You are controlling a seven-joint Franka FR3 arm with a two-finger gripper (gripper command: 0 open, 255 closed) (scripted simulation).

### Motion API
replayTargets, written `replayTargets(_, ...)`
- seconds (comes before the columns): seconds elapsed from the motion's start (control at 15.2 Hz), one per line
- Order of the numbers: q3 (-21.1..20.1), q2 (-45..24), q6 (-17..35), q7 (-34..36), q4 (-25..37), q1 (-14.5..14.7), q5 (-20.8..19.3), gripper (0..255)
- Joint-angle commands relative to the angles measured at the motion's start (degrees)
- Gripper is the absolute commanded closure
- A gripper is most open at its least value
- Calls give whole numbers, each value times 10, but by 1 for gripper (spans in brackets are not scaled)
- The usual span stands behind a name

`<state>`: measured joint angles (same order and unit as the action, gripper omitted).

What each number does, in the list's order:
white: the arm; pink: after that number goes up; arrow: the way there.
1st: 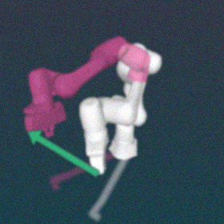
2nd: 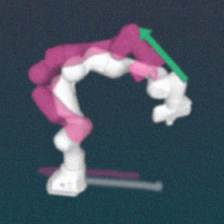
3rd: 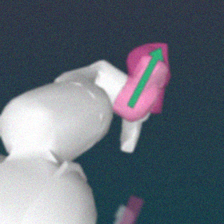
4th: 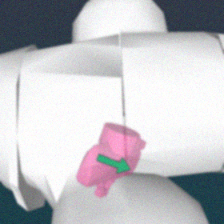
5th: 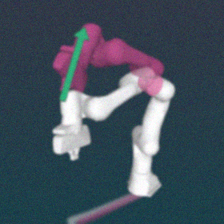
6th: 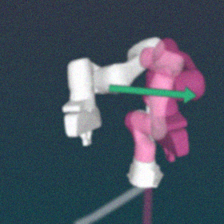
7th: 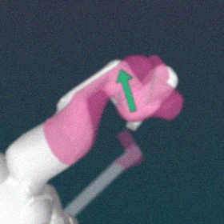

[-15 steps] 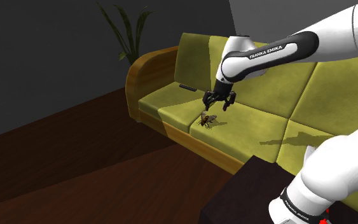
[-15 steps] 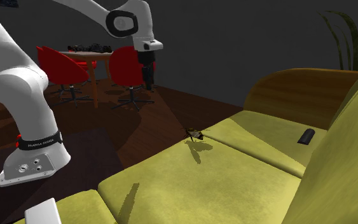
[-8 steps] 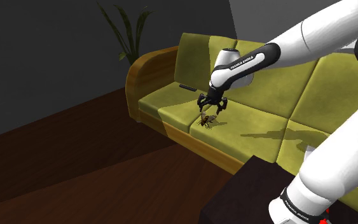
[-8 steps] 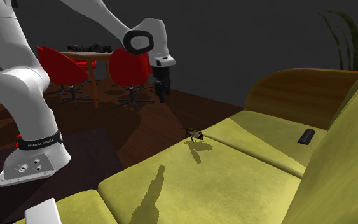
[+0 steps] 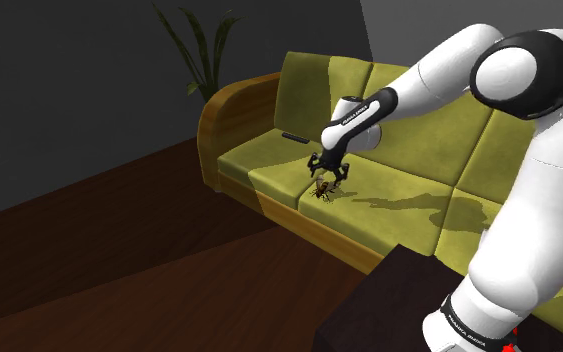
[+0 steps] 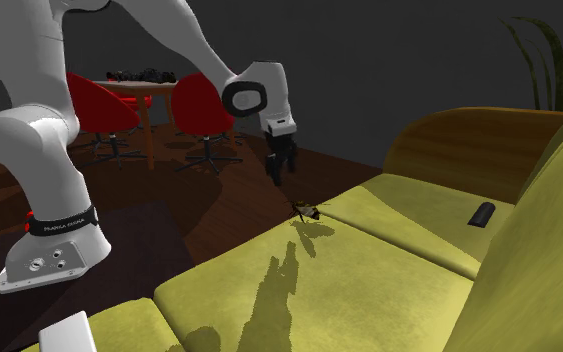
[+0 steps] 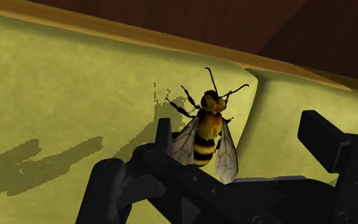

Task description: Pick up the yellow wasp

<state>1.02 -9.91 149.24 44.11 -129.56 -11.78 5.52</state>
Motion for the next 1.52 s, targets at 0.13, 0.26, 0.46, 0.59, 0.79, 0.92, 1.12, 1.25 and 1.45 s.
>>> replayTargets(0.13, 15, -81, 41, 44, 50, -9, 15, 0)
replayTargets(0.26, 19, -102, 50, 55, 64, -11, 21, 0)
replayTargets(0.46, 16, -121, 68, 50, 64, -13, 25, 0)
replayTargets(0.59, 14, -133, 81, 48, 65, -15, 28, 0)
replayTargets(0.79, 11, -150, 96, 44, 66, -17, 32, 0)
replayTargets(0.92, 11, -150, 96, 44, 67, -17, 32, 255)
replayTargets(1.12, 11, -150, 95, 44, 67, -17, 32, 255)
replayTargets(1.25, 11, -150, 95, 44, 67, -17, 32, 255)
replayTargets(1.45, 11, -150, 95, 44, 67, -17, 32, 255)
